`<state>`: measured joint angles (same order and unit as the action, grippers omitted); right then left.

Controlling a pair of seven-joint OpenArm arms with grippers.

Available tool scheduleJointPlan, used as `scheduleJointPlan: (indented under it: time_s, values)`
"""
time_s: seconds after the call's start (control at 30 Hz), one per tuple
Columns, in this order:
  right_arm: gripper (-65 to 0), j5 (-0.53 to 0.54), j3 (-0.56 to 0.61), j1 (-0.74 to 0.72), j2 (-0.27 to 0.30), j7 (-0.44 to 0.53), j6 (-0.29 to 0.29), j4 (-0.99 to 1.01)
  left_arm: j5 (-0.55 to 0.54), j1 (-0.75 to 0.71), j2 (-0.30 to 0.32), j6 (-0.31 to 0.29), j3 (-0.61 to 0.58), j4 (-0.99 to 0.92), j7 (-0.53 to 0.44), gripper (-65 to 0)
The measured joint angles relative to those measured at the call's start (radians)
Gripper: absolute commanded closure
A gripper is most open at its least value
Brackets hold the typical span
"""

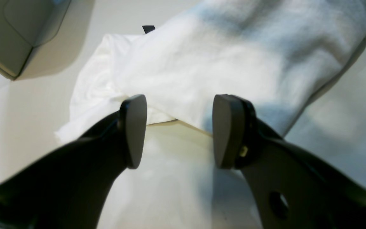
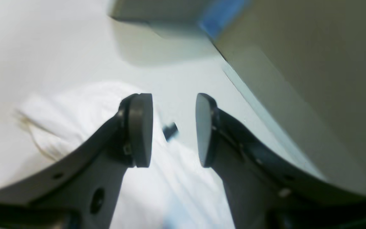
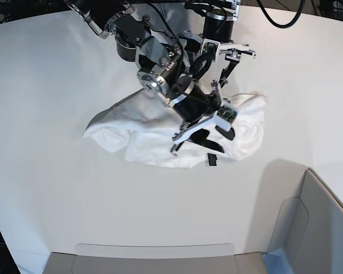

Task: Layout the t-shirt on the table in an organized manner, then fold the t-shirt properly
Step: 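Lift the shirt with the right gripper and drag it across the table, then release the shirt and raise the right gripper away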

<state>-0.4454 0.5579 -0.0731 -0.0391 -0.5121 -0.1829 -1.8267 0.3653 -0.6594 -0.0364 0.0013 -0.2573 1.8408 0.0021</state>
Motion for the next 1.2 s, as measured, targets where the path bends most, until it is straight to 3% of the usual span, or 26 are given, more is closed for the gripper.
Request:
scheduleJointPlan:
  time_s: [0.07,0.13,0.2,0.37,0.63,0.8,0.93,1.0,1.13,1.2]
  values:
    - [-22.9,-0.011,-0.107,0.041,0.001,-0.003,-0.015,-0.017,0.000,0.000,0.002,0.001,0.000,0.000,0.002,-31.4]
    - [-22.9,-0.026,-0.206,0.084,0.012,-0.005,-0.097,-0.032,0.000,-0.001,0.002,-0.001,0.000,0.000,0.001,-31.4]
    - [-22.9,-0.018,-0.283,0.137,0.039,-0.010,-0.220,-0.059,0.000,0.000,0.000,-0.002,0.000,0.000,0.000,-31.4]
    - [-22.9,-0.021,-0.409,0.245,0.050,0.001,-0.335,-0.134,0.000,0.003,0.000,-0.002,0.000,0.000,-0.002,-31.4]
    - [-23.1,-0.032,-0.485,0.258,0.131,-0.009,-0.350,-0.114,0.000,0.006,0.000,-0.001,0.000,0.000,0.001,-31.4]
    - [-23.1,-0.141,-0.476,0.183,0.115,-0.021,-0.360,0.053,0.000,0.006,0.000,0.000,0.000,0.000,0.000,-31.4]
    - [-22.2,-0.153,-0.476,0.122,0.094,-0.026,-0.360,0.159,0.000,0.006,0.000,-0.001,0.000,0.000,0.001,-31.4]
    - [-17.2,-0.155,-0.455,0.112,0.095,-0.027,-0.360,0.161,0.000,0.006,0.000,-0.001,0.000,0.000,0.001,-31.4]
    - [0.0,-0.152,-0.402,0.114,0.097,-0.040,-0.362,0.103,0.000,0.006,0.000,-0.002,0.000,0.000,0.000,-31.4]
    - [0.0,-0.145,-0.398,0.101,0.069,-0.040,-0.360,0.049,0.000,0.006,0.000,-0.001,0.000,0.000,0.000,-31.4]
